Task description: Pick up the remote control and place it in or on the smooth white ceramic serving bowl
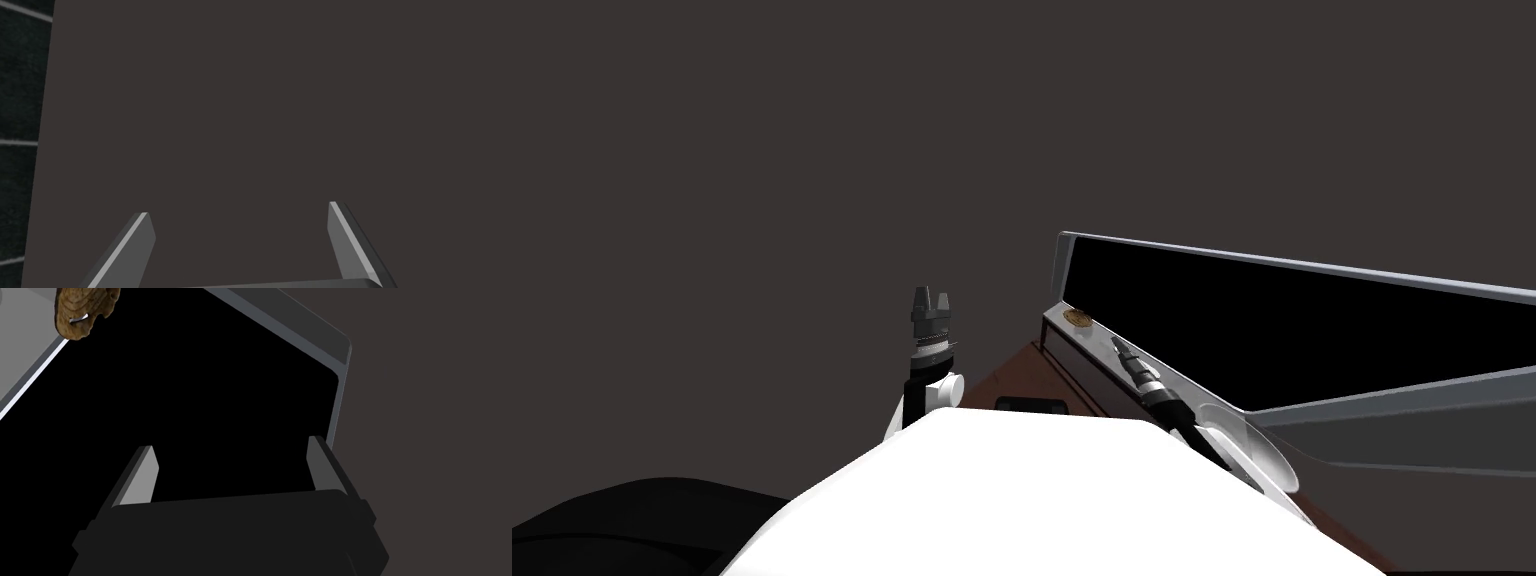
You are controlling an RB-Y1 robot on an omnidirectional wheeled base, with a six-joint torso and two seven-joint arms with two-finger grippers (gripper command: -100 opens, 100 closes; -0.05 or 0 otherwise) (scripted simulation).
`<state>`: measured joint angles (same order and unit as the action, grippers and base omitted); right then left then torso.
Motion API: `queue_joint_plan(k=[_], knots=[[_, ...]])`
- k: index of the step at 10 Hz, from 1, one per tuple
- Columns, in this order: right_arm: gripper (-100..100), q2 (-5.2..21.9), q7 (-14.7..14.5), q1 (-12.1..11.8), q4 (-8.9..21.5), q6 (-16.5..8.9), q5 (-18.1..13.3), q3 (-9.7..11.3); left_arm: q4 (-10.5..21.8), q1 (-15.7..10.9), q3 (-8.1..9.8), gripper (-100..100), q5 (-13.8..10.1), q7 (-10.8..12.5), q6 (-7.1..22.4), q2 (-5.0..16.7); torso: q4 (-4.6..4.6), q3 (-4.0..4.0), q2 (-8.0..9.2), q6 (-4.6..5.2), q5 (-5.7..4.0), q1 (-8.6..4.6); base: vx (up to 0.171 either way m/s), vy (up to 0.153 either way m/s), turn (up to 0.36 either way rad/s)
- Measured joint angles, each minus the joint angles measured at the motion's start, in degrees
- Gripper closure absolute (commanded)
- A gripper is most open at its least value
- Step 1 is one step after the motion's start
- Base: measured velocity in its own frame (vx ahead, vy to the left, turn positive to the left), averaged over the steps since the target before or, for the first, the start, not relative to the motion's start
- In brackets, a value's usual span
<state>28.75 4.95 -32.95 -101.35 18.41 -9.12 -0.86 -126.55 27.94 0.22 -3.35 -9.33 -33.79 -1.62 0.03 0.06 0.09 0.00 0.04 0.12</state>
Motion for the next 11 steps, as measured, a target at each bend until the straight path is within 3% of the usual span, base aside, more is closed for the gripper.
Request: queue_joint_plan(k=[1, 6, 10, 11], knots=[[-100, 1.25, -0.03, 0.35, 3.04, 0.35, -1.06, 1.04, 0.00, 0.00, 0.00, 0, 0.00, 0.00, 0.00, 0.00, -0.01, -0.03, -0.05, -0.03, 0.01, 0.07, 0.025, 0.054, 0.179], [-100, 7.25, 1.27, -1.24, 8.45, -1.15, -3.45, 3.40, 0.00, 0.01, 0.01, 0, 0.00, 0.00, 0.00, 0.01, 0.00, 0.01, 0.02, 0.06, -0.02, -0.13, 0.019, 0.026, 0.209], [-100, 12.07, 2.08, -1.05, 16.66, -0.13, -6.63, 6.72, 0.00, 0.00, 0.01, 0, 0.00, 0.00, 0.00, 0.01, 0.00, -0.01, -0.02, 0.01, -0.03, -0.19, 0.020, 0.003, 0.271], [-100, 13.19, 2.35, -2.27, 17.15, -0.33, -7.08, 6.96, 0.00, 0.01, 0.02, 0, 0.00, 0.00, 0.00, 0.01, 0.00, 0.01, 0.02, 0.08, -0.03, -0.21, 0.013, -0.014, 0.287]])
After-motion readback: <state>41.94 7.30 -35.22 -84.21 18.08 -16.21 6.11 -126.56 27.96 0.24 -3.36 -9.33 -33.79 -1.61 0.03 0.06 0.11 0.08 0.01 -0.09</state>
